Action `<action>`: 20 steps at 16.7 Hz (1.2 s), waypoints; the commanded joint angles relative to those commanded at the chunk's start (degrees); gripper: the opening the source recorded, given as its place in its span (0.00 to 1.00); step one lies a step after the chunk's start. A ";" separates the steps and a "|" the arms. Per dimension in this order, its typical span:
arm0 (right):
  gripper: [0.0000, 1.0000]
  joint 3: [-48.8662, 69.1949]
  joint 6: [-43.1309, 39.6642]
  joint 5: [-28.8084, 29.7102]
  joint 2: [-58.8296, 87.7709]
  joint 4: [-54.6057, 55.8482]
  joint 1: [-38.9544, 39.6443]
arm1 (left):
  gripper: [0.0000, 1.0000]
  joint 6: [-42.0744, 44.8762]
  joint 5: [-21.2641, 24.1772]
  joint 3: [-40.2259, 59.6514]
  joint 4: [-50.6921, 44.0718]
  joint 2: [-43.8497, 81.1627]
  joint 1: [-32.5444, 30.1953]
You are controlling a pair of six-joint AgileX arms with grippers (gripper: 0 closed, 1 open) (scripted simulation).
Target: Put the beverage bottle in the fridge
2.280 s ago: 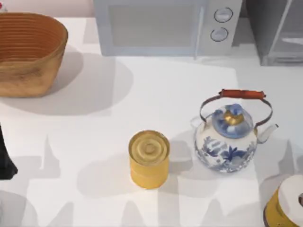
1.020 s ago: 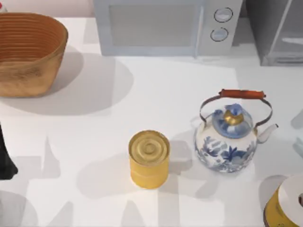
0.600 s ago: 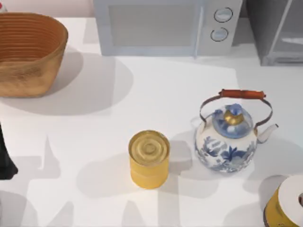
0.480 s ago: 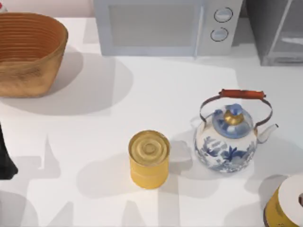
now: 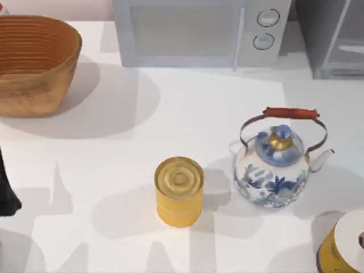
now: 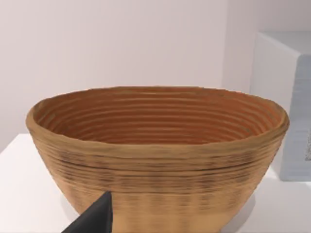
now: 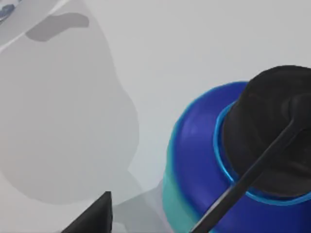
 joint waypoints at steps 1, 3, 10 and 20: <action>1.00 -0.53 1.30 0.35 1.02 2.25 0.97 | 1.00 0.00 0.00 0.00 0.00 0.00 0.00; 1.00 -1.80 3.54 0.96 3.02 6.81 2.79 | 1.00 0.00 0.00 0.00 0.00 0.00 0.00; 1.00 -4.18 6.67 1.91 4.71 13.07 5.32 | 1.00 0.00 0.00 0.00 0.00 0.00 0.00; 0.40 -4.18 6.67 1.91 4.71 13.07 5.32 | 1.00 0.00 0.00 0.00 0.00 0.00 0.00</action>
